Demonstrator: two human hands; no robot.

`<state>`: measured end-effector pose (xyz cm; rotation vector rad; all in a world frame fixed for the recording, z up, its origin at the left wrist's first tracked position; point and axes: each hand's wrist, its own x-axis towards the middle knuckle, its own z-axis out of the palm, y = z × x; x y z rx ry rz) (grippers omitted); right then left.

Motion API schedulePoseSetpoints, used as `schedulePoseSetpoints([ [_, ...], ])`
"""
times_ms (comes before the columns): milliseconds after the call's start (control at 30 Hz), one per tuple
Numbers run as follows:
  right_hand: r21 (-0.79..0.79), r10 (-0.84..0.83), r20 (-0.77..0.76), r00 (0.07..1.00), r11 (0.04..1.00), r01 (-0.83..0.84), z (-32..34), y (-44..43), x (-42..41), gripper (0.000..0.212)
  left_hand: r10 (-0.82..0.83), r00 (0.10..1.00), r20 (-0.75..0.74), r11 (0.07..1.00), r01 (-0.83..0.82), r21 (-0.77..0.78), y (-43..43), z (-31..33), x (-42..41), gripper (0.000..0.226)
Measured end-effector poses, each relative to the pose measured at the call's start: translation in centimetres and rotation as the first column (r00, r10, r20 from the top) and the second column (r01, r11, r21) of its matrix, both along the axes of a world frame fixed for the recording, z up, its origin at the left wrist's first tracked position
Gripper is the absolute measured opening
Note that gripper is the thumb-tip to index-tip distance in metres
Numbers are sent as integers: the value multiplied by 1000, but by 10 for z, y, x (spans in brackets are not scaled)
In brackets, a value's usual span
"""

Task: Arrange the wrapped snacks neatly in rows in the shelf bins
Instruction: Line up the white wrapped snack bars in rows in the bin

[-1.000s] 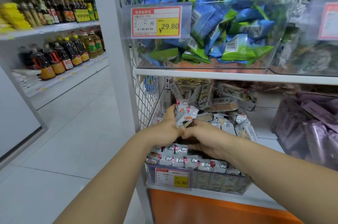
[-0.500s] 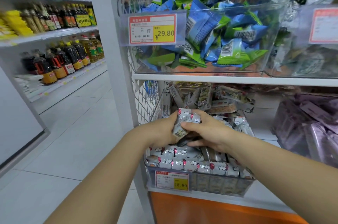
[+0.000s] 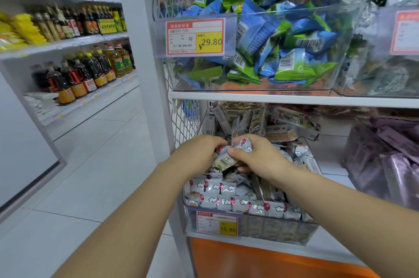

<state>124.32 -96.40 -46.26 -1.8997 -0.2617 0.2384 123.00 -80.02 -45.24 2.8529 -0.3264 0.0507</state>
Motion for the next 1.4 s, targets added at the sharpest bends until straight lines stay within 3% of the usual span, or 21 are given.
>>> schedulePoseSetpoints([
  [100,-259,0,306,952,962,84,10,-10,-9,31,-3,999,52,999,1,40,-2,-4,5,40],
  [233,-408,85,415,906,907,102,20,-24,-20,30,-10,993,118,990,-7,141,-4,-9,10,28],
  [367,-432,89,403,911,896,104,23,-33,-18,29,-31,988,151,975,-4,224,-9,-12,11,9],
  [567,-427,97,411,907,899,98,24,-41,-14,32,-39,996,86,967,16,256,-3,-12,11,23],
  [800,-414,85,441,893,902,119,25,-32,-9,41,-66,982,180,916,-12,400,-1,-1,1,18],
  [967,-480,167,496,852,871,109,21,-11,-5,44,-40,986,161,924,-25,380,-3,-1,-12,24],
  [1167,-596,302,426,853,803,13,15,13,15,46,-38,990,136,917,-20,398,-2,-2,-10,25],
  [1267,-656,337,345,876,754,-32,8,25,26,34,15,988,156,922,-74,380,-5,1,-14,19],
  [1400,-688,380,258,888,718,-107,-2,31,33,21,71,987,146,920,-122,373,-6,-5,-14,26],
])
